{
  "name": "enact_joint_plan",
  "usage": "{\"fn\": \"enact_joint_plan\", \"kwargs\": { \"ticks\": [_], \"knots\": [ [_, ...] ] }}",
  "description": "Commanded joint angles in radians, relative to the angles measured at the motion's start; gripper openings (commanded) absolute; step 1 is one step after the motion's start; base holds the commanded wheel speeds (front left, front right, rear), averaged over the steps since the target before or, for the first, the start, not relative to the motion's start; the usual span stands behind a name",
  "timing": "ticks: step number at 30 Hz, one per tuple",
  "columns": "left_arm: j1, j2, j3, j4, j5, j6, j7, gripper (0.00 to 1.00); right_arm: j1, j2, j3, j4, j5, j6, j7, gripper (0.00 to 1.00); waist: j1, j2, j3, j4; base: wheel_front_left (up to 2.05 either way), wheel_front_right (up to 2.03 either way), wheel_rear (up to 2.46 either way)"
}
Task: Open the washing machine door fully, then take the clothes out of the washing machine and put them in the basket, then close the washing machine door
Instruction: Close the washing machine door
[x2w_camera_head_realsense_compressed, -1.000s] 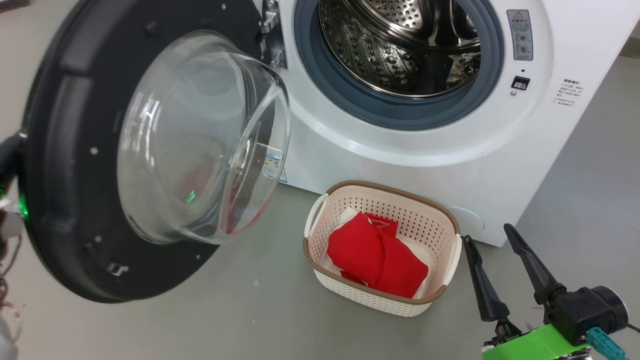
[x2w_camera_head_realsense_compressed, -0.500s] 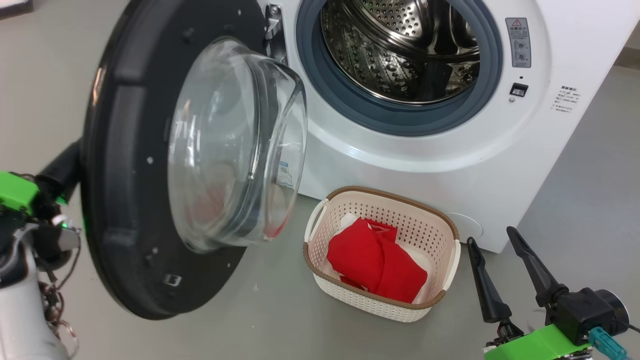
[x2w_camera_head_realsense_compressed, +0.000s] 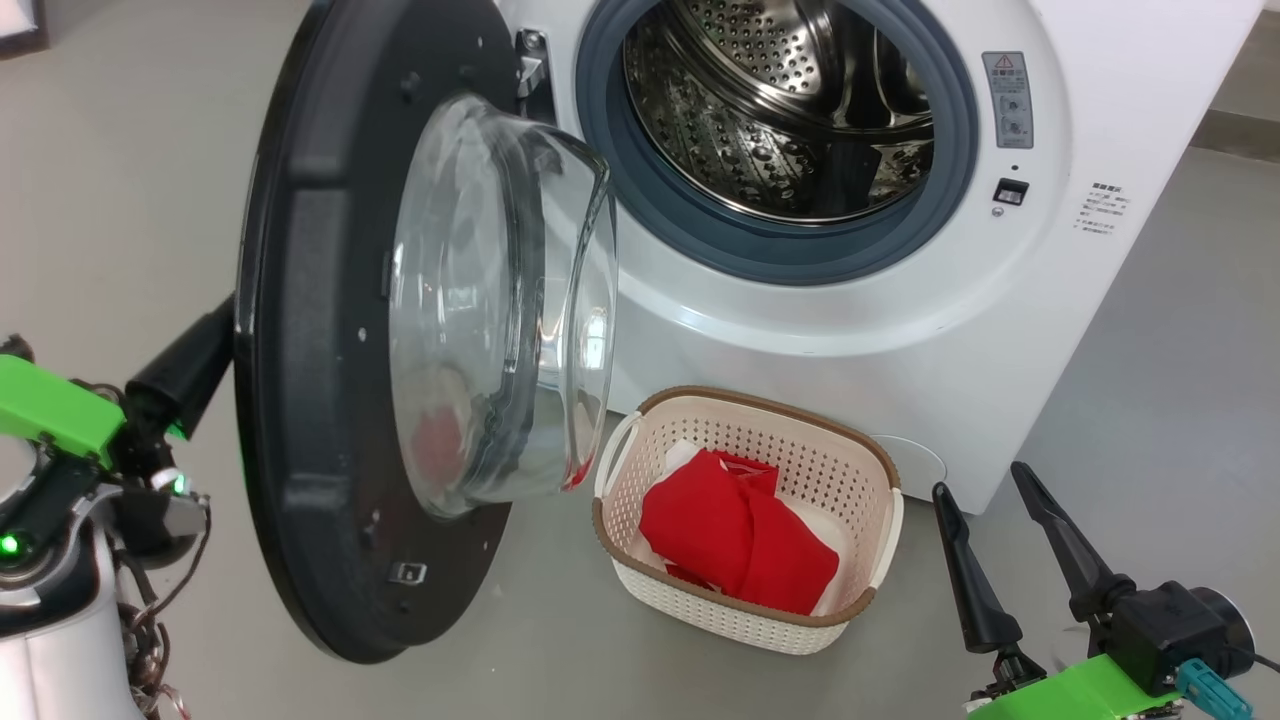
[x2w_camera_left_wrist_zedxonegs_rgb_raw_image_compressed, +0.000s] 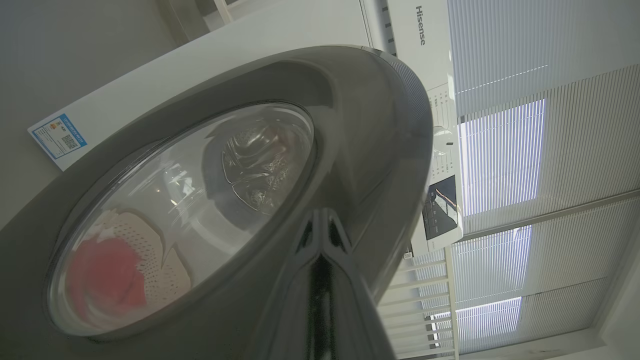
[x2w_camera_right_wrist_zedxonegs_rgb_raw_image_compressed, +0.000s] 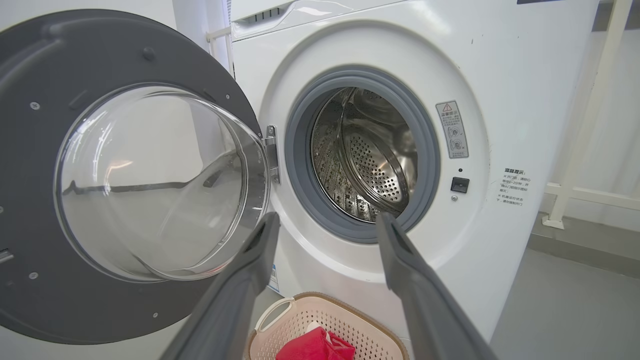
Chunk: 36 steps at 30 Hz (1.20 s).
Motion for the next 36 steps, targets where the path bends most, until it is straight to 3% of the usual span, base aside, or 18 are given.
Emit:
{"fn": "enact_joint_plan", "kwargs": {
  "ticks": [1, 18, 36],
  "knots": [
    [0.016, 0.011, -0.009, -0.041, -0.024, 0.006, 0.011, 0.00, -0.017, -0.012, 0.026, -0.021, 0.011, 0.005, -0.013, 1.00, 0.0000, 0.0000, 0.000, -0.009, 0.00, 0.00, 0.00],
    [0.089, 0.006, -0.174, -0.107, -0.186, 0.011, -0.063, 0.00, -0.033, -0.012, 0.027, -0.017, 0.010, 0.005, -0.013, 1.00, 0.0000, 0.0000, 0.026, -0.090, 0.00, 0.00, 0.00],
    [0.106, 0.006, -0.273, -0.143, -0.290, 0.019, -0.125, 0.00, -0.053, -0.012, 0.026, -0.016, 0.013, 0.005, -0.013, 1.00, 0.0000, 0.0000, 0.054, -0.214, 0.00, 0.00, 0.00]
  ]
}}
